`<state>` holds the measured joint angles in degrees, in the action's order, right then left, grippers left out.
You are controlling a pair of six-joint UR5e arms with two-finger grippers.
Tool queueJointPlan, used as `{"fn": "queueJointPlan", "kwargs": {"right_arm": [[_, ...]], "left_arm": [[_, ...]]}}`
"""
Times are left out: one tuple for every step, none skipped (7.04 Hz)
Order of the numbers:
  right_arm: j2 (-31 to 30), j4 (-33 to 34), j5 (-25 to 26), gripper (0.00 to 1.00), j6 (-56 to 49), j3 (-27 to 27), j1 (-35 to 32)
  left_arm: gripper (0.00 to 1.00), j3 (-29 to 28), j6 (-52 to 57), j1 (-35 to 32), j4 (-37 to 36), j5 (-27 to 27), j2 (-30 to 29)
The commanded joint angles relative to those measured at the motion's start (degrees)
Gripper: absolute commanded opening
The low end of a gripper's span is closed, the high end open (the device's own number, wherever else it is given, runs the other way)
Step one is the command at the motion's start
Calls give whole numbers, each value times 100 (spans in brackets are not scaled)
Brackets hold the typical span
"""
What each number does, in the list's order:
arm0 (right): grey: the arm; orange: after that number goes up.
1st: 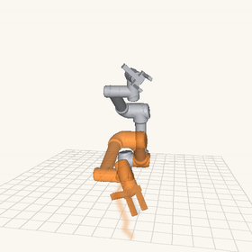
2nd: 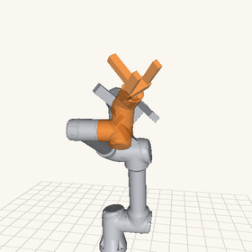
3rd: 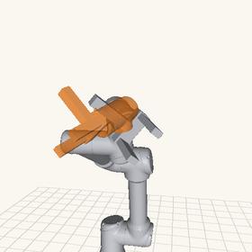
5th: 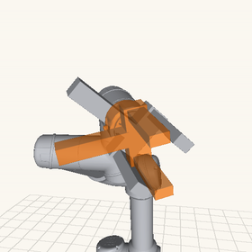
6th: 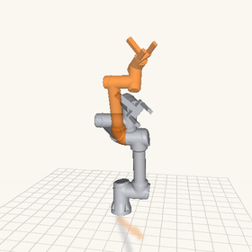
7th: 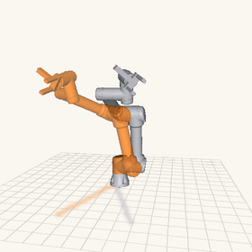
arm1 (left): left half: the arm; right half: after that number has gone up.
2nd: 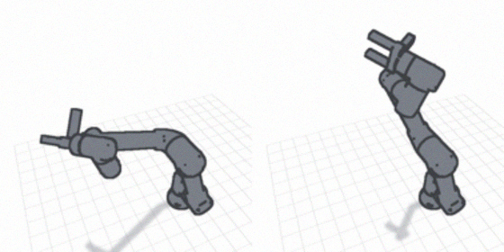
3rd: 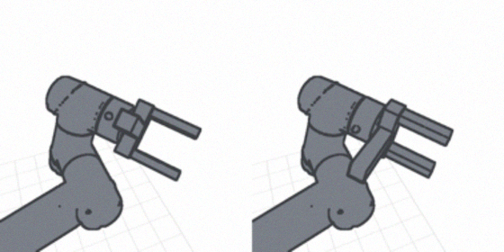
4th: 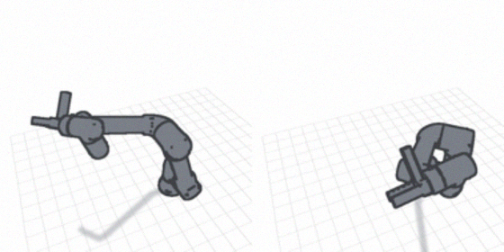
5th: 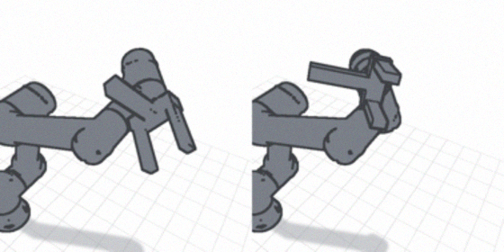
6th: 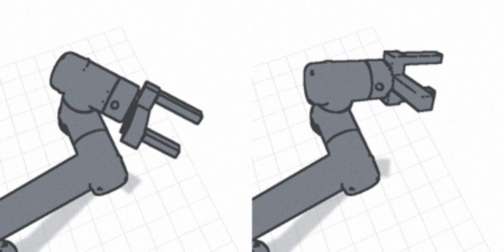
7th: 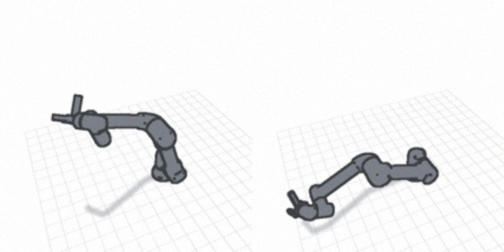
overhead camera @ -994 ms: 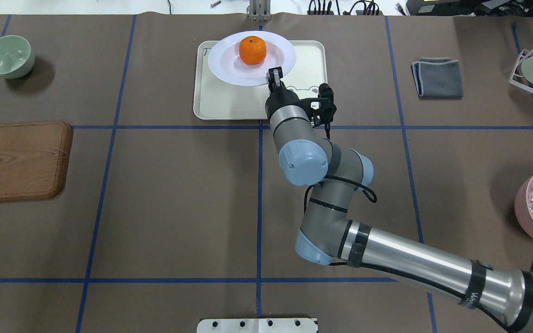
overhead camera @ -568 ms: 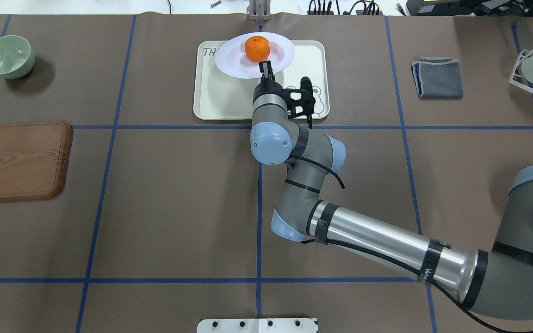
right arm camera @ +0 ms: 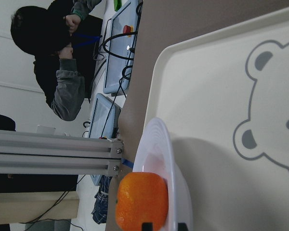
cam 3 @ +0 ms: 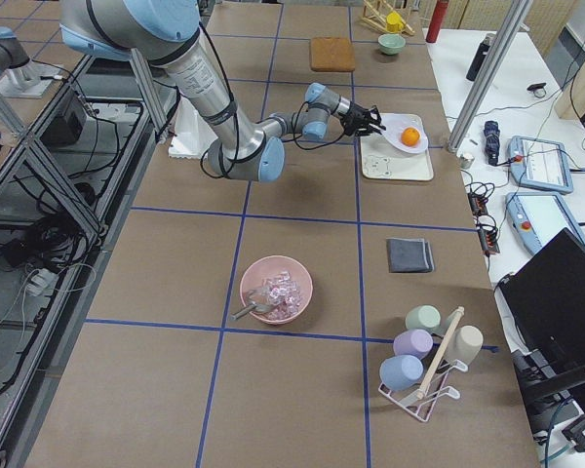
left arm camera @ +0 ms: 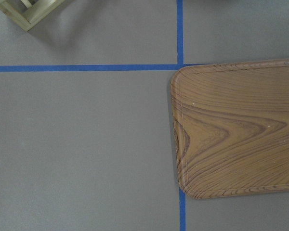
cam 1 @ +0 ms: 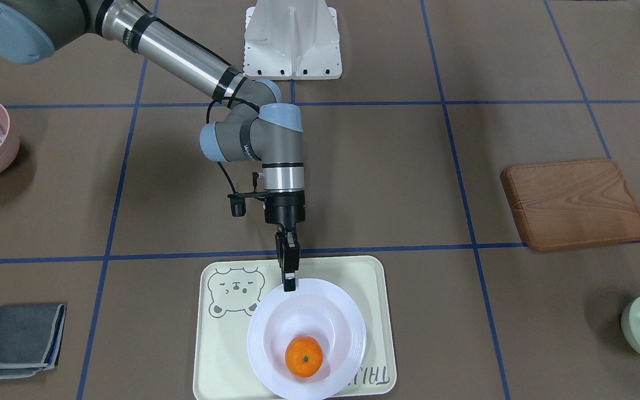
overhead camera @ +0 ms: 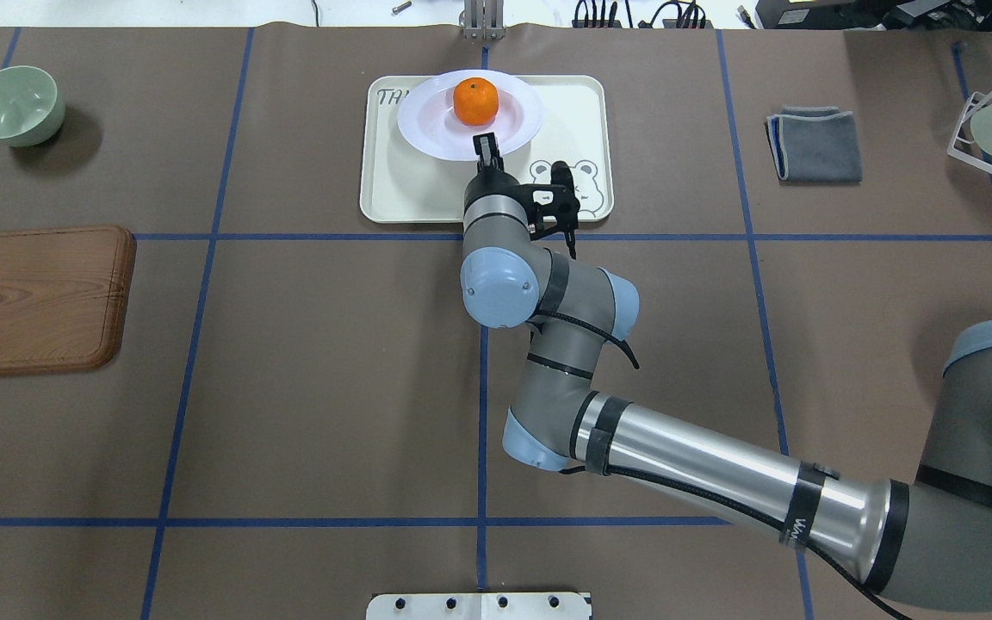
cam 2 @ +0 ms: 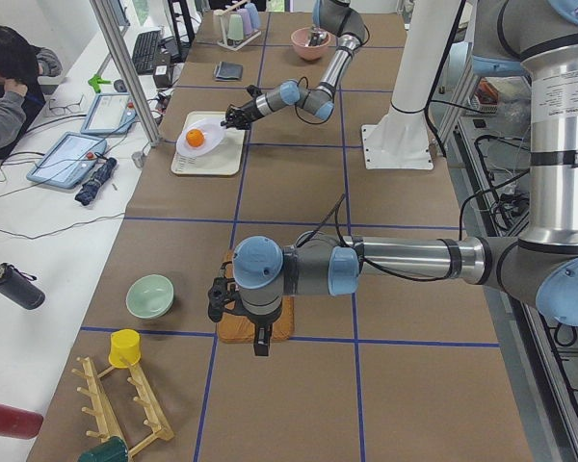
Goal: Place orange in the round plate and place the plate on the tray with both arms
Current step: 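Release the plate and lift the right gripper away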
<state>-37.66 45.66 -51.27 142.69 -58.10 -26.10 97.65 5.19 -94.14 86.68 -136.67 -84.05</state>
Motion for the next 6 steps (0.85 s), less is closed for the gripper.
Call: {"fn": "queueJointPlan", "kwargs": {"right_arm": [[-433, 5, -249, 100, -1107, -761, 184], [-592, -21, -591, 100, -1921, -991, 158], [-759, -13, -1090, 100, -2817, -1132, 88], [-900, 83, -1922, 100, -3722, -1325, -156], [-1180, 301, -2644, 100, -4427, -1841, -550], [-1426, 1174, -3556, 100, -5165, -2376, -963]], "left_arm": [[99, -9, 0, 1, 7, 0, -6], [99, -9, 0, 1, 7, 0, -6], [99, -9, 0, 1, 7, 0, 3], [99, -18, 0, 1, 7, 9, 12], [99, -10, 0, -7, 7, 0, 38], [99, -1, 0, -8, 16, 0, 47]]}}
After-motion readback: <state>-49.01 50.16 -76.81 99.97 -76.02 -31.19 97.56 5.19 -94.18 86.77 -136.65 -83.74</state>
